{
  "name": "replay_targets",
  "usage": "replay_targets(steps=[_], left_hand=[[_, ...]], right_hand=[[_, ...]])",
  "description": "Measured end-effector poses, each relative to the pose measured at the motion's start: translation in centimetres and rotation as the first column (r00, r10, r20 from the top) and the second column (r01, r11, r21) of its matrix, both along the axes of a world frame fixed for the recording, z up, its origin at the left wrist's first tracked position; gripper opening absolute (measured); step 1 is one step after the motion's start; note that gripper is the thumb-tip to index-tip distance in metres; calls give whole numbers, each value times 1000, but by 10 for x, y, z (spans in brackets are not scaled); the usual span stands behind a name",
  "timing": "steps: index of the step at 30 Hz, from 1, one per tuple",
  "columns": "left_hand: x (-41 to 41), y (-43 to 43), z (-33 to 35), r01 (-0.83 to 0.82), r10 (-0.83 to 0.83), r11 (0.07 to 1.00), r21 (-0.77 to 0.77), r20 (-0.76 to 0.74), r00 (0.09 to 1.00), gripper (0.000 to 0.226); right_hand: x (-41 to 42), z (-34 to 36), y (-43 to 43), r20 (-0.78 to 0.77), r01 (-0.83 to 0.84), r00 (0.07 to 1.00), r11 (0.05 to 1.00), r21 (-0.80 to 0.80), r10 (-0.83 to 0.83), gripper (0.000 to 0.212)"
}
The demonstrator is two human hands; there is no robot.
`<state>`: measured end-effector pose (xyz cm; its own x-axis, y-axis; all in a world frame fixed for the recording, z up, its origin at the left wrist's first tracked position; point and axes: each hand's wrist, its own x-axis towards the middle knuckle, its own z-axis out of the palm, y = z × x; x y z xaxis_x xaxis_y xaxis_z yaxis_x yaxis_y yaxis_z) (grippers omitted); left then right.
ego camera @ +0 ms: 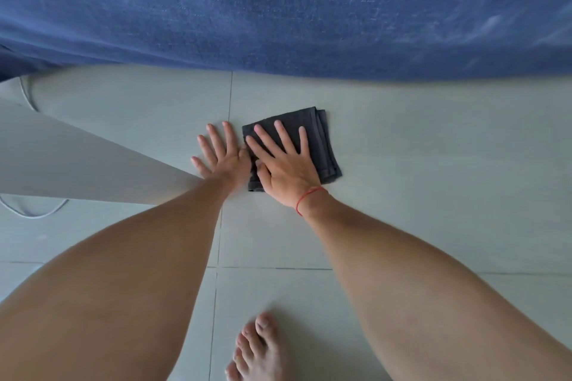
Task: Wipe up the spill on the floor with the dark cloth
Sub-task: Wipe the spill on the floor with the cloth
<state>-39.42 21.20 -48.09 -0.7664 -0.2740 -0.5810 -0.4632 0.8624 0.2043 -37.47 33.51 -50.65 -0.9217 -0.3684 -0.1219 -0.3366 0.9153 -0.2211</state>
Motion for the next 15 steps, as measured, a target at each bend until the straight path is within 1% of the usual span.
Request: replay_targets(steps=[3, 4, 5, 7, 9, 11, 13, 15], left_hand=[[0, -6, -1, -13, 13, 1000, 7, 9, 1000, 62], [0, -7, -2, -16, 16, 1000, 3, 7, 1000, 62], [1, -6, -1, -16, 16, 1000, 3, 2, 1000, 62], [1, -6, 0, -29, 29, 999, 18, -4, 1000, 62], [2, -4, 2, -31, 31, 999, 24, -3, 999, 62], [2, -4, 2, -21, 22, 1000, 21, -7, 1000, 61], [2, -5, 2, -20, 21, 1000, 22, -5, 1000, 61], [3, -5, 0, -17, 18, 1000, 19, -9, 1000, 61]], right_hand=[[1, -1, 7, 47, -24, 999, 999, -34, 26, 52], [-1, -2, 18, 51, 4, 999, 999, -42, -2, 53], [-2, -4, 34, 43, 68, 997, 997, -48, -66, 54], [-3, -5, 77, 21, 259, 966, 966, -27, -258, 55], [5, -6, 128, 5, 466, 885, 885, 11, -466, 57], [17, -4, 166, 23, 641, 765, 765, 55, -643, 57], [23, -3, 174, 57, 727, 680, 683, 76, -731, 56], [19, -2, 159, 59, 757, 647, 650, 76, -760, 56]])
